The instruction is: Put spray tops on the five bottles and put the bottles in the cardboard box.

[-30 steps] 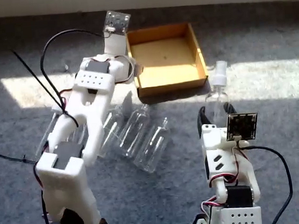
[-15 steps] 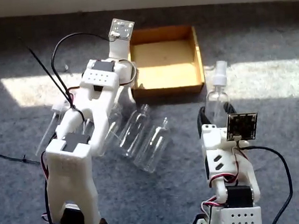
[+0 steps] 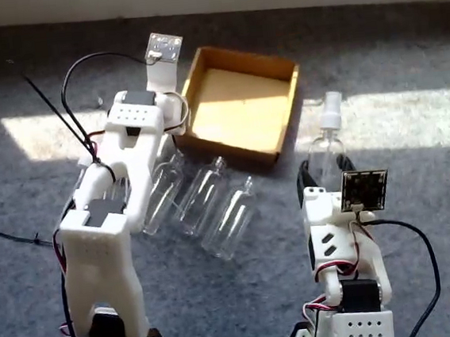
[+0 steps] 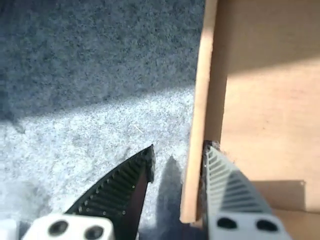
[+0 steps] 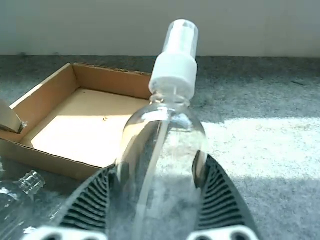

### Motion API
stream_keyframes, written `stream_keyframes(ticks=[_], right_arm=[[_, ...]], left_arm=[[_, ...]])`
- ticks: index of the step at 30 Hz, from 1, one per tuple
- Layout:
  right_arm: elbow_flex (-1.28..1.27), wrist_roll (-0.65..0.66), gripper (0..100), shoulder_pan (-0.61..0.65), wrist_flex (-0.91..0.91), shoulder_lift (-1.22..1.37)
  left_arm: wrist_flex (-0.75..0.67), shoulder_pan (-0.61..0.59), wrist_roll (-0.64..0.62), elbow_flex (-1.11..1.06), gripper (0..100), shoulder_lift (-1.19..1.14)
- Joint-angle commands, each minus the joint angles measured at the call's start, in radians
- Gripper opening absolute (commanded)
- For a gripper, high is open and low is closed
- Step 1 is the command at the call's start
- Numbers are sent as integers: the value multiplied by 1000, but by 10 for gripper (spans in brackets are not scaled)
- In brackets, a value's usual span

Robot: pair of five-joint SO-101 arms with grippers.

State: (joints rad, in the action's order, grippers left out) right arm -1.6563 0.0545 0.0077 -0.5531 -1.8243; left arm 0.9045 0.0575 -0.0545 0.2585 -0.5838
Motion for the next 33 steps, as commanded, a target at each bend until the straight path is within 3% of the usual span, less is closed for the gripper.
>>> stream_keyframes(ticks=[1,11,26,33], right_arm=[[7,-11,5,-5,21,-12],[7,-11,5,-5,21,-12],[7,-11,5,-5,21,-12],[7,-11,5,-5,21,-12]], left_arm=[[60,-31,-8,35,147,107],[107,-18,-60,-177,146,246],[109,-18,-69,-240,146,268],[158,5,-137,-219,146,305]])
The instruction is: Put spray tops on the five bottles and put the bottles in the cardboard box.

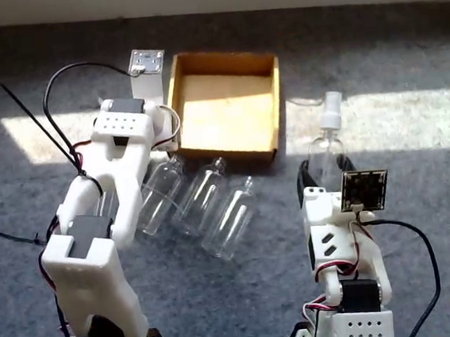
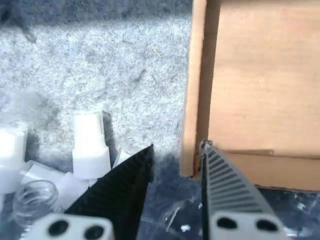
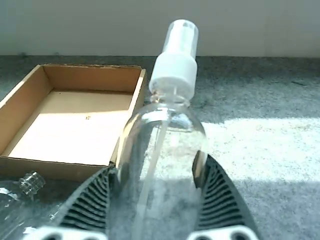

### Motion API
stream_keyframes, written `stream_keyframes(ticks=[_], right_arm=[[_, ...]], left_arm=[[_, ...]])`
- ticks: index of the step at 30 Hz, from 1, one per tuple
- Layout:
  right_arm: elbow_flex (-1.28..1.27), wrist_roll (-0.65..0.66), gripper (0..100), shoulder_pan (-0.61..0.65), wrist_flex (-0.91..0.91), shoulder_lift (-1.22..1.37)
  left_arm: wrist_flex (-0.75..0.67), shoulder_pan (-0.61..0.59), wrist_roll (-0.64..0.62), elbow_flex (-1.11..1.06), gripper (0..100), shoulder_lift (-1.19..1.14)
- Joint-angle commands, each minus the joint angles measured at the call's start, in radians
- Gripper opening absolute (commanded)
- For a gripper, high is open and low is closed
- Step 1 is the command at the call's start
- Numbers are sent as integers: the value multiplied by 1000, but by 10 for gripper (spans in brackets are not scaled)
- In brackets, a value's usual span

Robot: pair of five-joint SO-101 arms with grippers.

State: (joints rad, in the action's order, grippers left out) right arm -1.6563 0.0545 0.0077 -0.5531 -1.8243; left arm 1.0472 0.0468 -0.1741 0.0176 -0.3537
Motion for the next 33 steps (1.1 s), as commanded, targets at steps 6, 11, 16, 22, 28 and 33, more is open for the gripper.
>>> stream_keyframes(ticks=[6,11,16,22,28,33], right_arm=[[7,-8,5,-5,21,-12],[7,-6,5,-5,24,-12],[7,-8,5,-4,99,-12],[7,-6,5,61,311,-12],[7,-3,5,328,484,-12],[-1,51,5,489,507,-12]], left_arm=[[8,36,-18,-2,150,171],[9,-5,-17,13,152,225],[15,-58,-17,50,152,390],[118,2,38,35,152,673],[192,193,138,36,152,852],[178,219,144,70,152,928]])
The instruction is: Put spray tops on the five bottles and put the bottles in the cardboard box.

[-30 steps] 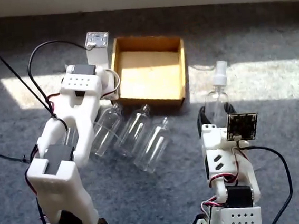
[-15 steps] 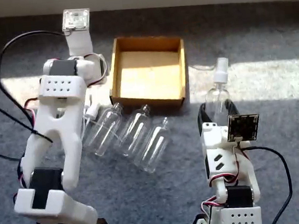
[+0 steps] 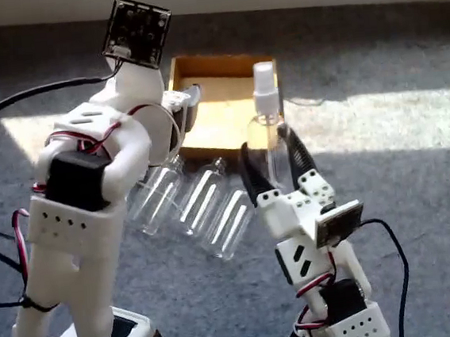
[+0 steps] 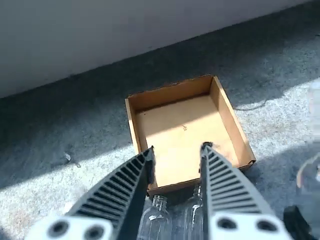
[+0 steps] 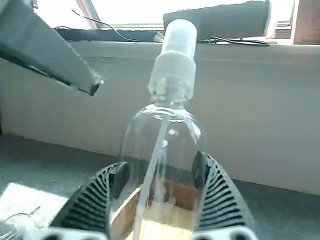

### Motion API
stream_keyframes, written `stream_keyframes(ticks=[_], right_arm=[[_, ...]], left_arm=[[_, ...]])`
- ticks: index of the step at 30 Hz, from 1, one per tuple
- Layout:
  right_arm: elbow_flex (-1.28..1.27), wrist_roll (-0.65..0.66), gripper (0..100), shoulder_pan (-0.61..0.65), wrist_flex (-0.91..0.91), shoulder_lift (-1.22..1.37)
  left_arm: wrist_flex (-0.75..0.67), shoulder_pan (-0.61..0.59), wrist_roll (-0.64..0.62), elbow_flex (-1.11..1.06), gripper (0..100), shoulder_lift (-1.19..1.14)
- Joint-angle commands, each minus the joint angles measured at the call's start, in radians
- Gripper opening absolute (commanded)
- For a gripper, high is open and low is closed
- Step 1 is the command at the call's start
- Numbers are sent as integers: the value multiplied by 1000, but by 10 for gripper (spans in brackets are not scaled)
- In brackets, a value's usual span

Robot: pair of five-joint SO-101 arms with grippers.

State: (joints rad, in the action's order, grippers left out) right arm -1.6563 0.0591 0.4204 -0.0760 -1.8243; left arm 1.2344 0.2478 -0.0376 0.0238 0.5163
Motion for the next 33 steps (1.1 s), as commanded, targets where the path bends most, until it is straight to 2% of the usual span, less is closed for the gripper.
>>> stream_keyframes(ticks=[1,4,7,17,27,30,33], right_arm=[[-21,77,5,97,35,-12],[-71,158,5,170,36,-12],[-87,175,5,208,36,-12],[-82,175,5,208,38,-13],[-87,175,5,208,38,-13],[-85,175,5,208,38,-13],[-84,175,5,208,38,-13]], left_arm=[[-12,33,8,82,152,67],[-32,87,8,130,152,67],[-60,119,8,154,152,67],[-58,116,8,79,152,76],[-57,-25,8,231,152,-2],[-17,-15,8,216,152,-28],[44,54,15,202,152,-21]])
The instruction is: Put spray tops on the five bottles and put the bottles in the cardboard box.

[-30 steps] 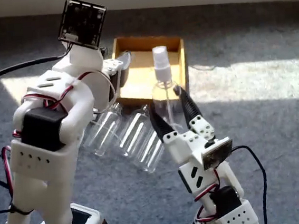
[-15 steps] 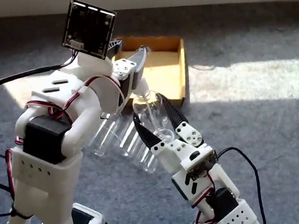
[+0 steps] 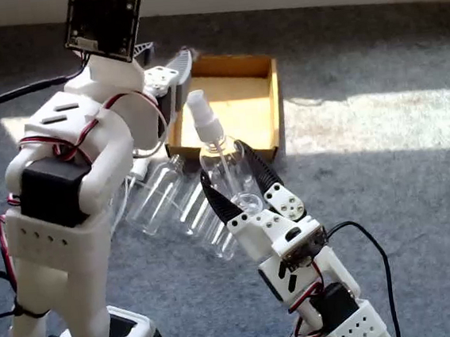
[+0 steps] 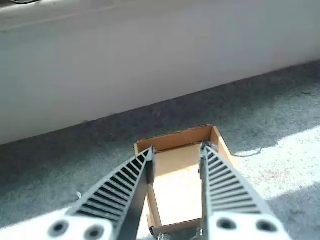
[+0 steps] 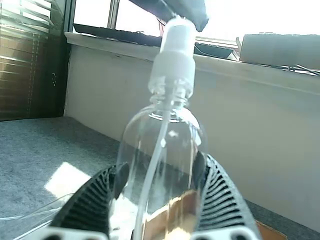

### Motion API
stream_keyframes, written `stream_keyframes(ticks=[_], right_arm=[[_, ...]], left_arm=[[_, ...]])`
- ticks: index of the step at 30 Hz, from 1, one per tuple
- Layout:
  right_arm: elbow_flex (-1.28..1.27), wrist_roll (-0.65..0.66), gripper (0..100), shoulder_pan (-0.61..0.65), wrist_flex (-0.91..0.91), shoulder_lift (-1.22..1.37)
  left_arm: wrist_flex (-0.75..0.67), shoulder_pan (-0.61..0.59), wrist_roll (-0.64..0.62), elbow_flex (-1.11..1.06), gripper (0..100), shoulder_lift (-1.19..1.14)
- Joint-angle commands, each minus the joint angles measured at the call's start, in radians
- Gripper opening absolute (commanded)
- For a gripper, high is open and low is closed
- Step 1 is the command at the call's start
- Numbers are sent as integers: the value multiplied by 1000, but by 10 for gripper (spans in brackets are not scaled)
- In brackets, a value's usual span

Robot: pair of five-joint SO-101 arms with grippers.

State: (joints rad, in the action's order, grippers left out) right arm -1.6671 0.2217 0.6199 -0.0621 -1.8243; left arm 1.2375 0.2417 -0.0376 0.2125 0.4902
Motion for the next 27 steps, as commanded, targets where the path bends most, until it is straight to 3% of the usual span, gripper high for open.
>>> stream_keyframes(ticks=[1,6,15,22,27], right_arm=[[-71,12,5,8,24,-13],[-70,11,5,-47,16,-13],[-70,11,9,-76,12,-10],[-70,17,11,-74,-79,-12],[-70,18,11,-74,-79,-12]], left_arm=[[60,82,32,5,152,8],[103,140,64,-56,152,41],[103,143,64,-196,152,82],[64,145,66,-101,152,73],[68,226,66,-104,152,50]])
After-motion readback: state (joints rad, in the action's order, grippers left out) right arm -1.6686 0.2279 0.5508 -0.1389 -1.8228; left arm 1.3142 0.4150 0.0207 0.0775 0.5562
